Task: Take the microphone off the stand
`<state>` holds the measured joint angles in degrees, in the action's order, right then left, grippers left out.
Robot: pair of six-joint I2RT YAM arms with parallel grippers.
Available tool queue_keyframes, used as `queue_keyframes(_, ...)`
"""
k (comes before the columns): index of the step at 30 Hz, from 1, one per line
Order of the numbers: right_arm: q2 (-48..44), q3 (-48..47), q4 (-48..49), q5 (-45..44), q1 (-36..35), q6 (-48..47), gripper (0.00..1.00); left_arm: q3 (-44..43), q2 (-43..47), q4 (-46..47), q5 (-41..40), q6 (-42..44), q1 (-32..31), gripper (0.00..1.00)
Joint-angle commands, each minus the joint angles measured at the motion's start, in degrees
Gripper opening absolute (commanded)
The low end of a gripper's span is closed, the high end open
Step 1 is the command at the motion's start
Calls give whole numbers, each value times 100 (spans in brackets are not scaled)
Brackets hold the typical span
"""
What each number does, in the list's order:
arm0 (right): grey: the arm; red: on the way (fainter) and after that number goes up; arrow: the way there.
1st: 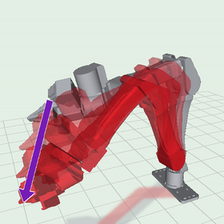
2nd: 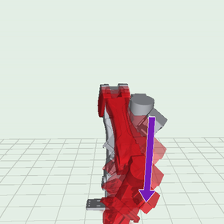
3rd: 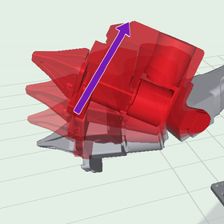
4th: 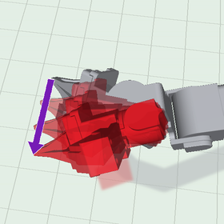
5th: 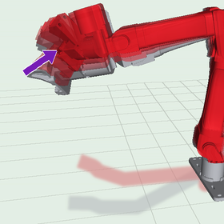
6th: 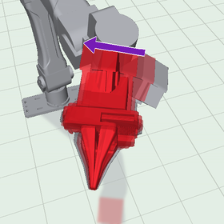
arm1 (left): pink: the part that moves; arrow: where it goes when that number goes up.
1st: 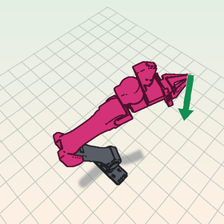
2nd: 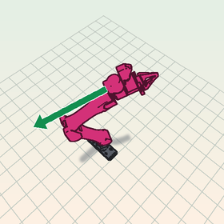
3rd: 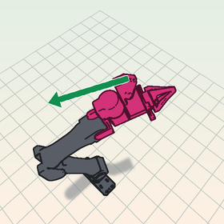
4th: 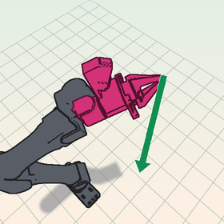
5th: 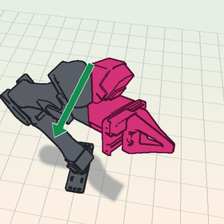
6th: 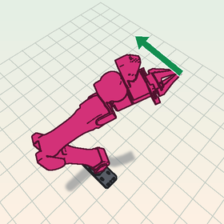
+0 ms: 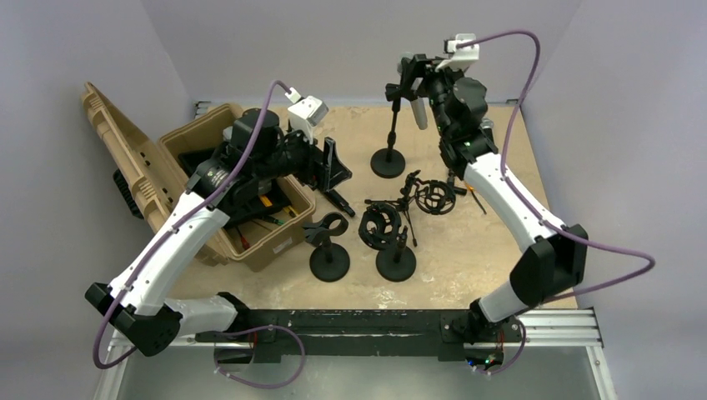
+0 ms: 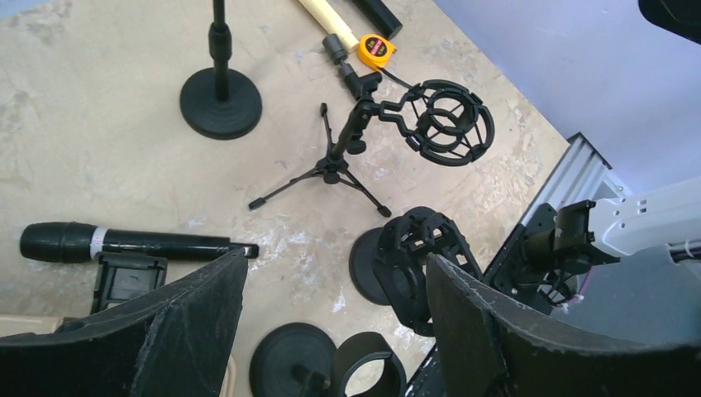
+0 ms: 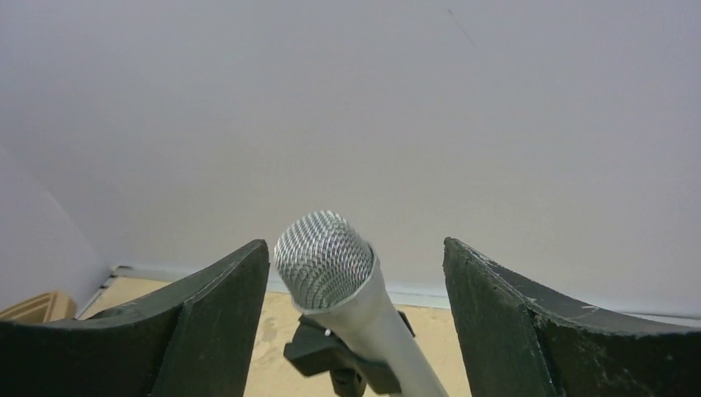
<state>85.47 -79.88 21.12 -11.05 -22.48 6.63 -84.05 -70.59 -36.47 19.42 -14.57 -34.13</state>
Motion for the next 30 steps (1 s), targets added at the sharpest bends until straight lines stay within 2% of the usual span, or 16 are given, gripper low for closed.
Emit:
queue_keyframes(1, 451, -796, -269, -978, -286, -500, 74, 66, 264, 475, -322, 247, 22, 77)
queue_keyframes(5, 749, -1095, -311, -1619, -604, -815, 73, 73, 207, 476, -289, 249, 20, 77)
queue_keyframes(10, 1268, -1644, -809, -2702, -755, -709, 71, 82, 190, 493, -207, 201, 16, 77)
queue_keyframes(13, 1435, -1758, -949, -3065, -808, -710, 70, 90, 186, 498, -210, 199, 18, 77)
queue_keyframes(22, 1583, -1814, -1004, -3279, -817, -893, 61, 113, 125, 514, -219, 194, 16, 77)
queue_keyframes(25, 1590, -1807, -958, -3244, -813, -1009, 50, 117, 104, 516, -235, 208, 15, 77)
queue_keyframes(30, 1499, -1643, -805, -2754, -817, -1433, 22, 139, 65, 533, -238, 235, 18, 77)
